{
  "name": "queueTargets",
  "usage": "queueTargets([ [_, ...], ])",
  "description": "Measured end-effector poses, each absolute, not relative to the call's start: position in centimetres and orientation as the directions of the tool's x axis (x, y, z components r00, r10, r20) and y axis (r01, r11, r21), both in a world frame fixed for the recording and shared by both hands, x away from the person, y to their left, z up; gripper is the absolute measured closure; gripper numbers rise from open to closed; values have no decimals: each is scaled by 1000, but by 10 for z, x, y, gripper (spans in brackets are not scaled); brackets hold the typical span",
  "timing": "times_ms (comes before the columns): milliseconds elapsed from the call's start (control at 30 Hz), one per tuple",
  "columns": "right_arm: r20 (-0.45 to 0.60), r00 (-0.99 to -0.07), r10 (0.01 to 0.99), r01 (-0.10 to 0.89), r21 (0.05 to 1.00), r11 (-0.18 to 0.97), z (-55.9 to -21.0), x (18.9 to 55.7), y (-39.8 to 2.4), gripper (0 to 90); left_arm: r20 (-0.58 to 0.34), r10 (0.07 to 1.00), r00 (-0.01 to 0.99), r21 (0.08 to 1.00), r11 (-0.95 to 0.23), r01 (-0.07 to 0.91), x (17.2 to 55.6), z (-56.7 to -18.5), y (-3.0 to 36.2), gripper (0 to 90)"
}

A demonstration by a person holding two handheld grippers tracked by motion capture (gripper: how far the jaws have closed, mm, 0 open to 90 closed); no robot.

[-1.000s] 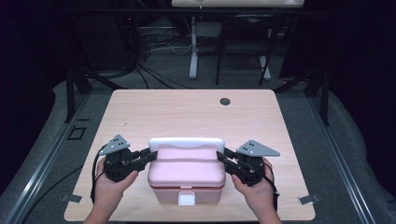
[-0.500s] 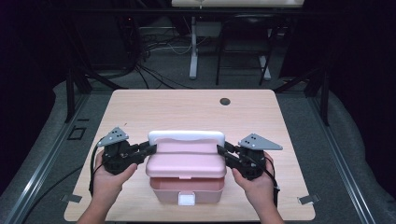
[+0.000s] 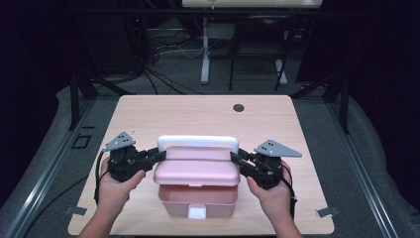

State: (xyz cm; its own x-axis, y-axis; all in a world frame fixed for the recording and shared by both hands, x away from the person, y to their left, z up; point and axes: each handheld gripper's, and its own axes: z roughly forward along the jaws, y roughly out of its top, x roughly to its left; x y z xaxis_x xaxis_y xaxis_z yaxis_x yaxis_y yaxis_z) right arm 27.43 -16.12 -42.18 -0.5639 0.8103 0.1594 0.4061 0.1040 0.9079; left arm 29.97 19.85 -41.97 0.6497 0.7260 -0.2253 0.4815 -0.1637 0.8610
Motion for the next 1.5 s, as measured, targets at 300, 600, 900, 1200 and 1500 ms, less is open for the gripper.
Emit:
queueTargets([
  [300,171,-562,809,416,904,98,-421,276,-163,731,-207,732,649,871,-164,463,290,-416,209,689],
  [600,177,-562,808,422,902,95,-420,277,-164,730,-194,742,641,869,-173,463,267,-427,231,687],
  [900,172,-563,809,419,902,100,-420,276,-163,730,-200,737,646,860,-184,477,250,-447,234,686],
  [1200,167,-563,809,417,903,104,-421,275,-163,730,-196,709,677,852,-219,476,245,-456,221,687],
  [1500,170,-565,808,420,902,104,-421,275,-164,729,-179,708,683,866,-217,451,244,-449,216,687],
])
